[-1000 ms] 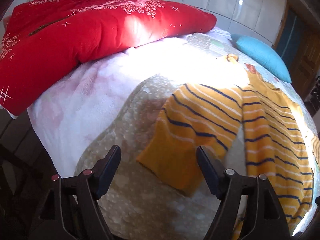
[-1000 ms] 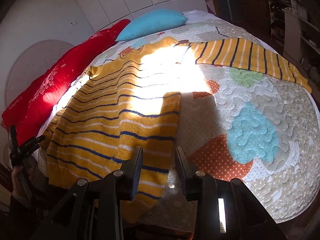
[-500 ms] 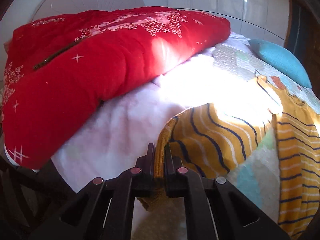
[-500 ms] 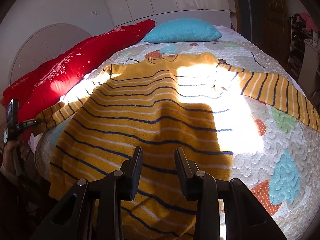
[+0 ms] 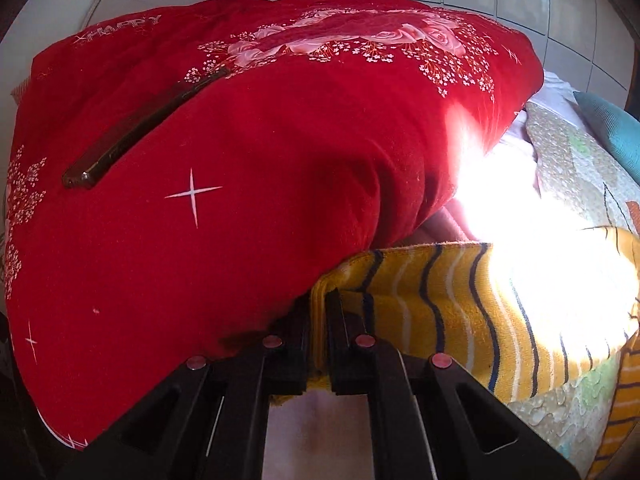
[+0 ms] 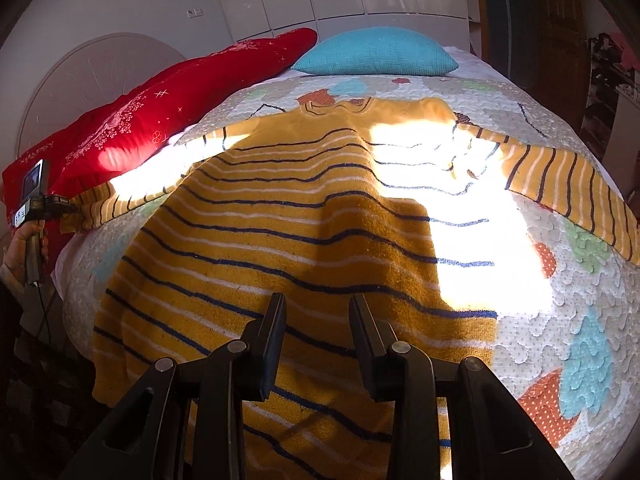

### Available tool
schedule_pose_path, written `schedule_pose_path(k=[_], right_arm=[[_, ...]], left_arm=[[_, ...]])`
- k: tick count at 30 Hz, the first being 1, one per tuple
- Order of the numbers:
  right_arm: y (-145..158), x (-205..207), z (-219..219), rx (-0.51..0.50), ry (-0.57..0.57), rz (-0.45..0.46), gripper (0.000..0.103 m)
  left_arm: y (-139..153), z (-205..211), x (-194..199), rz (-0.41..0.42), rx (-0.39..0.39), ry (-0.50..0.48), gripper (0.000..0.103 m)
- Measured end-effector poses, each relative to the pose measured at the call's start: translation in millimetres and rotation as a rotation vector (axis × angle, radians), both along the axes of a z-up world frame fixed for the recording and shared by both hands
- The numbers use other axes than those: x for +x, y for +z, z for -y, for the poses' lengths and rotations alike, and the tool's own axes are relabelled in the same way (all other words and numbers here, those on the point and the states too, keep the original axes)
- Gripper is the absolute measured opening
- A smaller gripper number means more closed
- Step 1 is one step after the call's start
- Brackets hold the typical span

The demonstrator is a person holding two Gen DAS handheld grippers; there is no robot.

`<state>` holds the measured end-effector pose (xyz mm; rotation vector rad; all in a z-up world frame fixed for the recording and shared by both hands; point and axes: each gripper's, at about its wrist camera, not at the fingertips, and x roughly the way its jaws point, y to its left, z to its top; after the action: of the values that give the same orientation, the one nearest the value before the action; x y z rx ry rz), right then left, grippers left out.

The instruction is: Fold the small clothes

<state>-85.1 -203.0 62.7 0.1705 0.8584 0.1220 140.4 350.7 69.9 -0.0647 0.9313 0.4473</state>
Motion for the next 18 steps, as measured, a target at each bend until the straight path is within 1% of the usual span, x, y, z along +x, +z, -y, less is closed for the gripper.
schedule_pose_path(k=[3, 5, 6, 8, 9, 11, 12, 15, 18], right_arm=[[-6, -1, 4, 0.015, -0.015, -0.013, 0.036], [-9, -2, 6, 0.027, -0.019, -0.016, 0.035], [-9, -3, 7, 0.029, -0.020, -0.016, 0.035], [-9, -5, 11, 0.039, -0.019, -0.010, 0.034], [-8, -7, 14, 0.046, -0.022, -0.003, 0.034], [-6, -11, 21, 0.061, -0.042, 0.003, 0.034], [-6, -12, 26, 0.069, -0.053, 0.002, 0.034], [-5, -13, 42, 0.091, -0.086, 0.011, 0.034], [-9, -16, 59, 0.129, -0.133, 0.012, 0.034]], left_arm=[[-3, 9, 5, -0.024, 0.063, -0.020, 0.006], [-3, 15, 3, -0.024, 0.067, -0.028, 0.006], [-1, 18, 2, -0.017, 0.050, -0.033, 0.006], [9, 29, -3, 0.009, -0.011, -0.064, 0.006], [18, 39, -5, 0.029, -0.037, -0.093, 0.006], [38, 66, -8, 0.078, -0.056, -0.160, 0.006], [49, 81, -9, 0.104, -0.076, -0.194, 0.006], [73, 137, -6, 0.167, -0.174, -0.306, 0.006], [86, 212, 7, 0.163, -0.256, -0.447, 0.006]])
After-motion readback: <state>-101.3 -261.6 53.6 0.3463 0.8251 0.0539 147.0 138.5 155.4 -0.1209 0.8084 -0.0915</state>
